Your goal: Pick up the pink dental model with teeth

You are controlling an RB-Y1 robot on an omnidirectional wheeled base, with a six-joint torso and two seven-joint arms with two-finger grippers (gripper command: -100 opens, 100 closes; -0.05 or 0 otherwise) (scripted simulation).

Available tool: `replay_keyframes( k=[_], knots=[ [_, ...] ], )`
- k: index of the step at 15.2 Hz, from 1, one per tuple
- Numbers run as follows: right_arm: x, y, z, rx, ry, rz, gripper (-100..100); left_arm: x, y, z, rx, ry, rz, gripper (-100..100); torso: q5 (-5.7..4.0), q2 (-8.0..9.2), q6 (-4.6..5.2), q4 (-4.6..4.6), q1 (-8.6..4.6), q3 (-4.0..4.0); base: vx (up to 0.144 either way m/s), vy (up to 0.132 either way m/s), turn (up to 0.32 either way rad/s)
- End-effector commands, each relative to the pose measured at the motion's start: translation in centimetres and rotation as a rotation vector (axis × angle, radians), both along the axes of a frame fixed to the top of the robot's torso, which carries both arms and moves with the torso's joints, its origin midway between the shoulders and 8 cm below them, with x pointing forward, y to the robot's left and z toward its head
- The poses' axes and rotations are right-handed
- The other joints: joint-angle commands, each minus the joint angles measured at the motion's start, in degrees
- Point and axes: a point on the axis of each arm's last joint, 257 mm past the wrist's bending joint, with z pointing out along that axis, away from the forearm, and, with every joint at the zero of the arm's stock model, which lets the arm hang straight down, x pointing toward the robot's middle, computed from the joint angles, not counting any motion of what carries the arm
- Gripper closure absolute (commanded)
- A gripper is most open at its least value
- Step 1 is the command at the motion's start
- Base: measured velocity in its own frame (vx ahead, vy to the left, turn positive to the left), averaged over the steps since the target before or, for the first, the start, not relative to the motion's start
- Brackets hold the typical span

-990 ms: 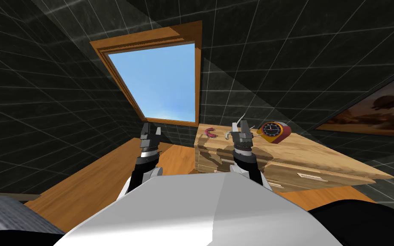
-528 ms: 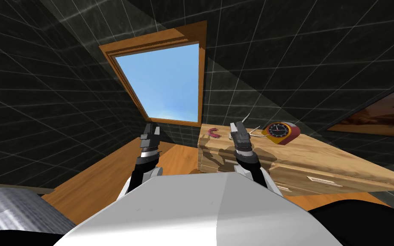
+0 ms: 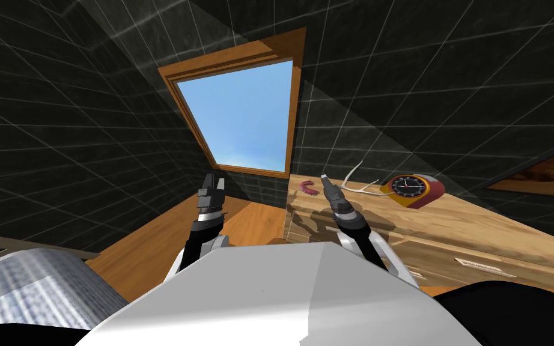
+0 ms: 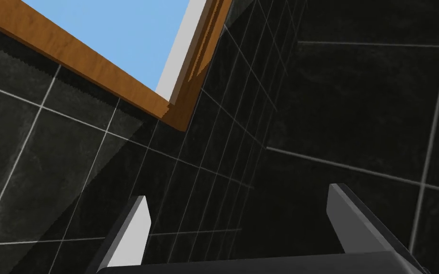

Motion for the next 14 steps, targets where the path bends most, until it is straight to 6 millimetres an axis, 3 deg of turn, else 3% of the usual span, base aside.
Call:
replay_keyframes(
  k=[1, 8, 11, 13, 14],
  knots=[
    [0.4, 0.1, -1.3, -0.122, 0.000, -0.024, -100, 0.0, 0.0, 0.0, 0.000, 0.000, 0.000, 0, 0.00, 0.00, 0.00, 0.00, 0.00, 0.00, -0.001, 0.103, 0.091],
    [1.5, -0.4, -5.0, -0.428, 0.004, -0.075, -100, 0.0, 0.0, 0.0, 0.000, 0.000, 0.000, 0, 0.01, -0.09, -0.01, -0.02, 0.08, -0.05, 0.014, 0.112, 0.103],
    [2.4, -1.8, -7.6, -0.608, 0.009, -0.115, -100, 0.0, 0.0, 0.0, 0.000, 0.000, 0.000, 0, 0.00, -0.09, -0.01, -0.02, -0.03, -0.05, 0.020, 0.096, 0.133],
    [2.4, -1.6, -8.0, -0.650, 0.009, -0.106, -100, 0.0, 0.0, 0.0, 0.000, 0.000, 0.000, 0, 0.00, -0.09, 0.00, -0.02, -0.03, -0.05, 0.018, 0.074, 0.066],
    [2.8, -2.6, -9.4, -0.742, 0.013, -0.126, -100, 0.0, 0.0, 0.0, 0.000, 0.000, 0.000, 0, -0.02, -0.07, 0.01, -0.01, -0.11, -0.04, 0.016, 0.062, 0.092]
  ],
)
